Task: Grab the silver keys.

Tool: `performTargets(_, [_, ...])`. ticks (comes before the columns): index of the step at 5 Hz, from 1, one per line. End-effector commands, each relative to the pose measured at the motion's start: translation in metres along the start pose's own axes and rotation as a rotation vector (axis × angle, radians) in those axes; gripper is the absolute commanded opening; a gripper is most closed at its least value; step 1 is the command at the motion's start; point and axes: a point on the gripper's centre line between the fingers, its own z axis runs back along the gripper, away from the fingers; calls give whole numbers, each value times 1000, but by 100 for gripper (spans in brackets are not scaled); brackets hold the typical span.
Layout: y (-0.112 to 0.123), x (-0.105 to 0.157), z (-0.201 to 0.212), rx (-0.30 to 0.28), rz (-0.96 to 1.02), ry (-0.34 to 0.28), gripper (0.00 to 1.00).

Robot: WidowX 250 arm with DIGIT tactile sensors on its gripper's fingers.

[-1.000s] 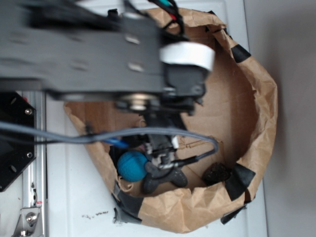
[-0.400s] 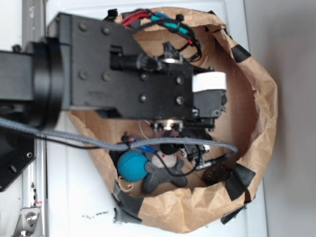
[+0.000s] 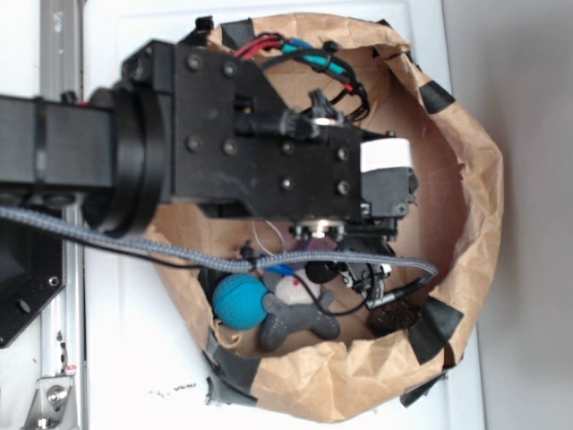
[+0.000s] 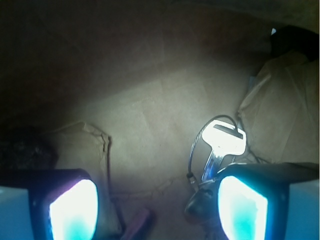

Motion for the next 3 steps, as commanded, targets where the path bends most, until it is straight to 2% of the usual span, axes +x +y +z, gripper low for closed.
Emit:
performTargets(1, [6,13,8,6,34,-55,100])
performTargets(2, [10,13,0,50,29,-82,100])
performTargets(3, [18,21,-7,87,61,-137,100])
